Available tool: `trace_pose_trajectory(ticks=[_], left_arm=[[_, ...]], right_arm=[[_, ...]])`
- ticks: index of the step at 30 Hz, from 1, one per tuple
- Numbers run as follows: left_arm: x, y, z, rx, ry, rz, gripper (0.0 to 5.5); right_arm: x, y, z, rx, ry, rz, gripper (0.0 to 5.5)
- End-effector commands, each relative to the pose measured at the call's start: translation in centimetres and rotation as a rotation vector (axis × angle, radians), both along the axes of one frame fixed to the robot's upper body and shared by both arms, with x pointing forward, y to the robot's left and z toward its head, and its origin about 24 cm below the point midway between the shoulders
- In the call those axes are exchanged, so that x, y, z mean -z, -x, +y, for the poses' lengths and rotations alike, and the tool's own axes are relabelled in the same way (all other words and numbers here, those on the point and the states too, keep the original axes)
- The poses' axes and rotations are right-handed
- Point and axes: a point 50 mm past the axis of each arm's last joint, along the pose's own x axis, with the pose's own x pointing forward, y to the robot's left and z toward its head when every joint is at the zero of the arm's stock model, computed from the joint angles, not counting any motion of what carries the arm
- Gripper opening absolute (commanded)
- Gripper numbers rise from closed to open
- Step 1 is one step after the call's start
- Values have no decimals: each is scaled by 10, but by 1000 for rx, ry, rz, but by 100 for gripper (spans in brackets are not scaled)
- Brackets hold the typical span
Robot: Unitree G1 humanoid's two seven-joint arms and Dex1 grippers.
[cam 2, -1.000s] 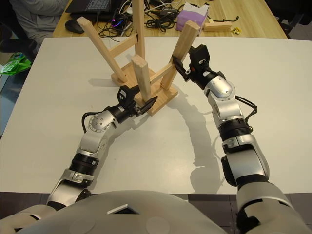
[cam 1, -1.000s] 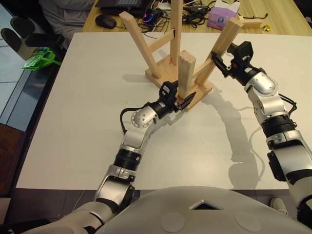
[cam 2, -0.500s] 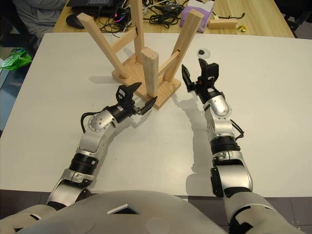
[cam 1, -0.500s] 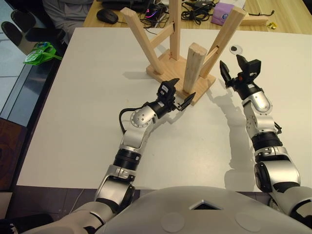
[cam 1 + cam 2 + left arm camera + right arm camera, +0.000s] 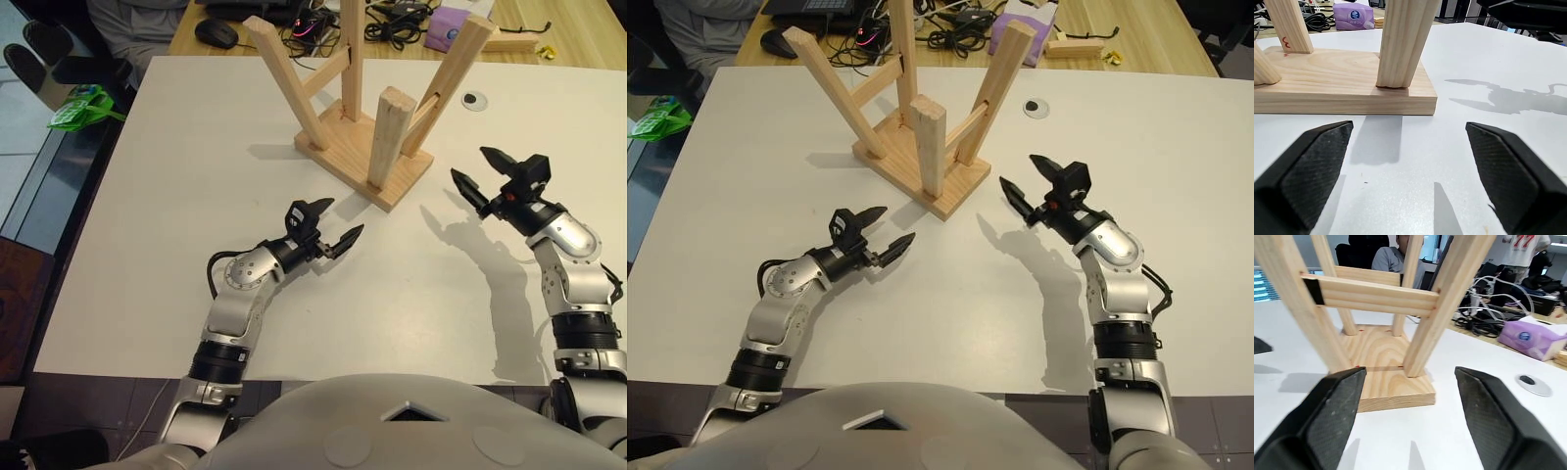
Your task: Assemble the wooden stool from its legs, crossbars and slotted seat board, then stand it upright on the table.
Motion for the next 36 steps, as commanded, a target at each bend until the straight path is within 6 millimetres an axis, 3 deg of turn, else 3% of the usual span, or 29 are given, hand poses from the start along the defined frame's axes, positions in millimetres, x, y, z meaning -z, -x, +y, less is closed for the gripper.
trace_pose_trajectory(ticks=[1,10,15,21,30,36], left_arm=[[0,-4,-7,7,5,2,428],[1,-10,-11,-15,12,-23,428],[-2,-12,-15,-12,35,-33,428],[-3,-13,-17,-4,39,-40,428],[-4,-14,-18,-8,41,-56,431],[-4,-18,-19,-30,45,-66,431]], right_arm=[[-7,-1,14,-140,61,43,336],[-2,-42,40,-159,216,-6,336],[18,-45,62,-295,275,66,336],[17,-47,71,-326,254,21,336],[22,-56,74,-301,251,46,175],[24,-60,83,-327,253,62,175]])
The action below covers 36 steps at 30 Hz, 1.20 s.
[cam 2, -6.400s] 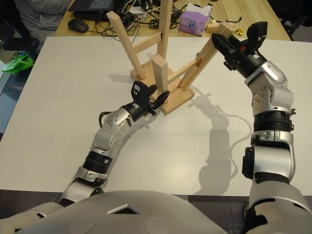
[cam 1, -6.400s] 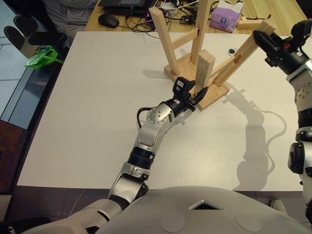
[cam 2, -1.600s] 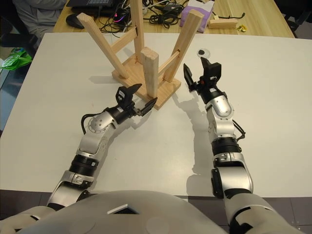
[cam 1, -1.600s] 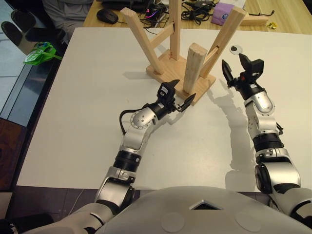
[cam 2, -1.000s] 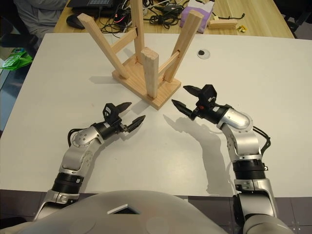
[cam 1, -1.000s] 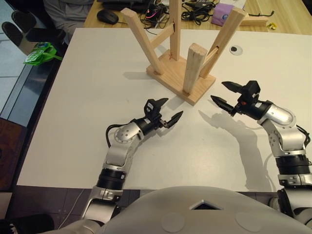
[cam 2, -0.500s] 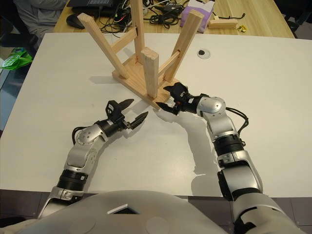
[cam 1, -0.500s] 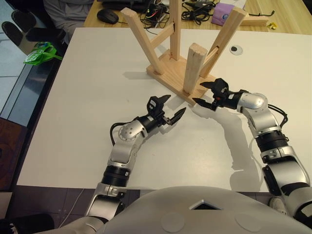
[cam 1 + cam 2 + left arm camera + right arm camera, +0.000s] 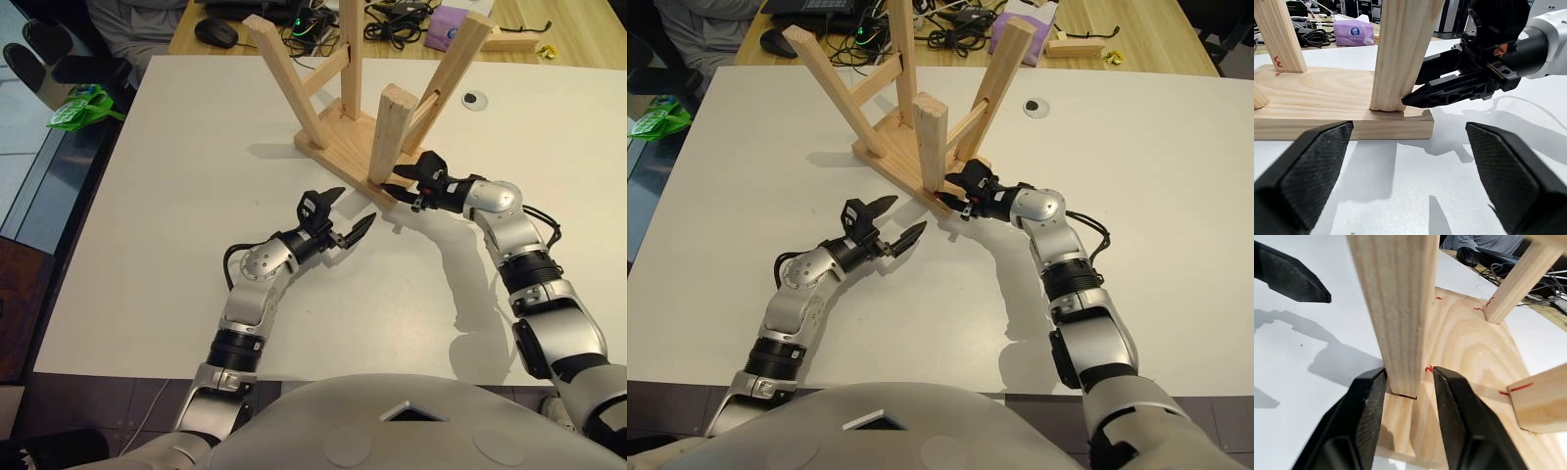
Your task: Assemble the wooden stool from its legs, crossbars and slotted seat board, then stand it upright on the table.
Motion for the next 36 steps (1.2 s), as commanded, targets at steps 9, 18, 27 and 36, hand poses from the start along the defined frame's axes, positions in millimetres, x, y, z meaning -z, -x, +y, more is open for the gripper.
trace_pose_trajectory(ticks=[9,18,27,36], left_arm=[[-2,-7,0,-39,-13,-28,431],[-4,-10,3,-55,-17,-39,431],[-3,-11,16,-81,-38,-38,431],[3,-4,20,-77,-52,-12,431]], right_arm=[[9,-6,6,30,69,17,105],[4,1,-28,22,74,33,105],[-8,50,-90,-173,172,70,104],[0,87,-117,-211,214,111,104]])
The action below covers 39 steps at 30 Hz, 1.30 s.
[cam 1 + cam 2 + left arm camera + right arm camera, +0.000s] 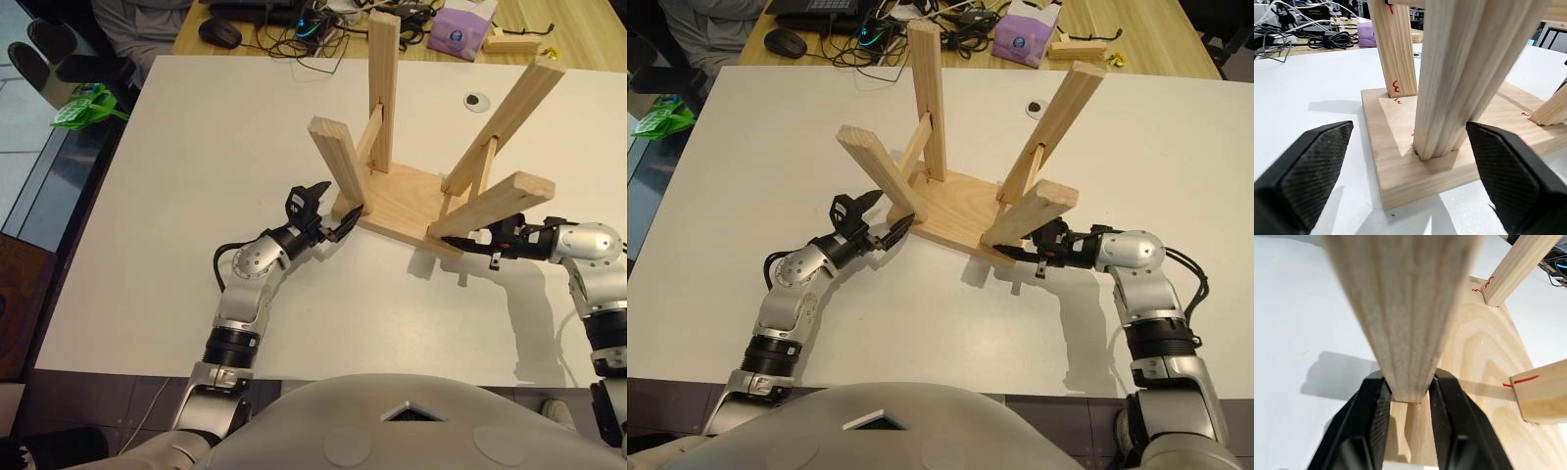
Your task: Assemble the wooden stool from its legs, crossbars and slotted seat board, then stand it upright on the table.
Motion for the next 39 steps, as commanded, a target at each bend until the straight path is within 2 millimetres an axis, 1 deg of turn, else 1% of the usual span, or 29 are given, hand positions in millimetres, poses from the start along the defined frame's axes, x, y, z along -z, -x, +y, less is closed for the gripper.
trace_pose_trajectory(ticks=[1,2,3,5,7,9,11,14,17,19,21,22,24,26,30,33,39], left_arm=[[-1,0,6,-11,-20,0,431],[-1,-1,5,-9,-21,-1,431],[-1,-1,5,-6,-23,-2,431],[-1,-2,5,-3,-28,-3,431],[0,-2,5,-1,-32,-1,431],[1,0,6,-1,-35,4,431],[3,4,8,2,-38,16,431],[7,14,15,18,-57,45,431],[13,18,26,-12,-105,62,431],[18,18,38,-80,-178,76,431],[26,16,54,-176,-267,98,396],[29,15,58,-204,-297,104,379],[34,12,58,-202,-358,105,345],[36,12,46,-147,-363,106,319],[36,9,17,-52,-335,87,245],[36,15,5,24,-311,97,198],[38,21,4,51,-302,118,126]], right_arm=[[9,7,-14,-28,124,72,104],[9,7,-15,-35,140,78,141],[10,8,-17,-36,155,84,150],[11,9,-22,-30,185,96,188],[12,12,-30,5,191,158,218],[9,11,-39,33,197,157,249],[1,7,-52,95,204,128,278],[-10,9,-71,154,220,143,278],[-12,17,-80,191,229,169,278],[-8,22,-84,217,252,166,254],[-3,24,-87,250,272,140,216],[0,25,-86,264,272,128,198],[7,28,-82,273,271,123,157],[15,32,-77,287,263,132,126],[27,39,-66,307,225,148,47],[30,39,-60,318,201,145,0],[31,36,-51,300,184,143,0]])
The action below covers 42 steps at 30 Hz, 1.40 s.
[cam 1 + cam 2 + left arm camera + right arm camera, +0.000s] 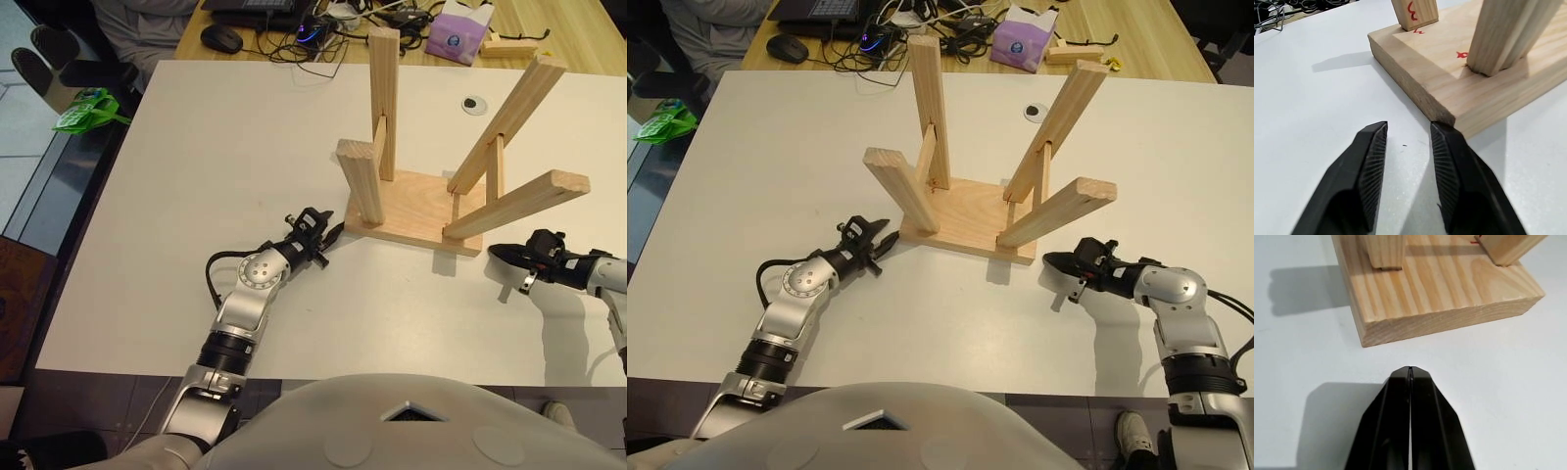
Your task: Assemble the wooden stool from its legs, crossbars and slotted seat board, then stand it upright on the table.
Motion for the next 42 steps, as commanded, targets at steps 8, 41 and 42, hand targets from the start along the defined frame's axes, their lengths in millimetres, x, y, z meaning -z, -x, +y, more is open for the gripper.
trace_pose_trajectory(ticks=[8,41,42], left_arm=[[4,19,-12,115,49,86,2],[-66,14,-13,167,312,-9,2],[-67,14,-14,164,319,-9,2]], right_arm=[[10,1,16,-42,-35,65,0],[-54,4,50,-203,-349,137,0],[-55,3,50,-203,-359,140,0]])
